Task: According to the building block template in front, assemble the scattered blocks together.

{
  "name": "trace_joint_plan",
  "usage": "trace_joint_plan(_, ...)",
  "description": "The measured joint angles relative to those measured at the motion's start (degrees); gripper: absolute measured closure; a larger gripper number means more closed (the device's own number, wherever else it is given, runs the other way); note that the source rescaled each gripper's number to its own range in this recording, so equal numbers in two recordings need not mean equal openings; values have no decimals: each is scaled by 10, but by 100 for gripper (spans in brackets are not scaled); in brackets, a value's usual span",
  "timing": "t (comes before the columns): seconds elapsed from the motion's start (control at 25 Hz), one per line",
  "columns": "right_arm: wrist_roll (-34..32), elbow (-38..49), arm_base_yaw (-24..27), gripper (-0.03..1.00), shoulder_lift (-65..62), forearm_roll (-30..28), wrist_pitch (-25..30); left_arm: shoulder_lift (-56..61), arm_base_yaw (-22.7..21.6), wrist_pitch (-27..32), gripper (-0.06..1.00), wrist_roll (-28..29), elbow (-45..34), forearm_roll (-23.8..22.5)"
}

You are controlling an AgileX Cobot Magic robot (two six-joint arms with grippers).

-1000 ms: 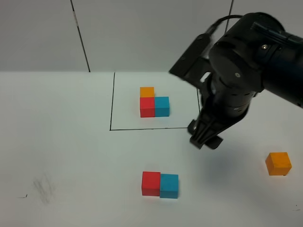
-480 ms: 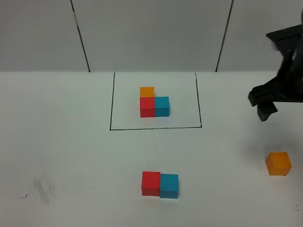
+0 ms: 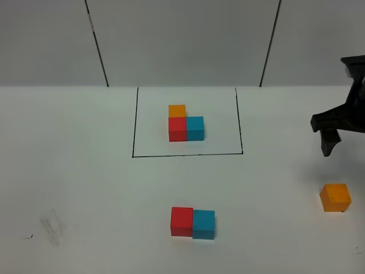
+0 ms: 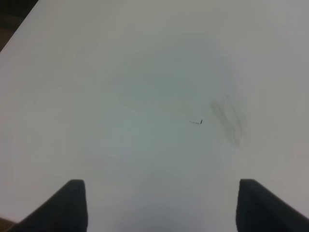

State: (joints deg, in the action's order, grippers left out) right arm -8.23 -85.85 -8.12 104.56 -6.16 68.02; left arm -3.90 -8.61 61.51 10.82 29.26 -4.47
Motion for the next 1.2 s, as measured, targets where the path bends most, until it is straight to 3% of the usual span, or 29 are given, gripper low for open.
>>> trace_joint_plan(0.24, -1, 75, 0, 23, 29, 41, -100, 0, 0, 0, 46, 0, 0, 0)
trace_joint_plan(0.48, -25, 154, 0, 23, 30, 17, -186, 0, 0, 0, 46, 0, 0, 0)
trace_joint_plan(0.72, -59, 155, 0, 23, 35, -23, -185, 0, 0, 0, 46, 0, 0, 0)
trace_joint_plan(1.2, -65, 161, 4, 23, 63, -18, -215, 0, 0, 0, 46, 0, 0, 0)
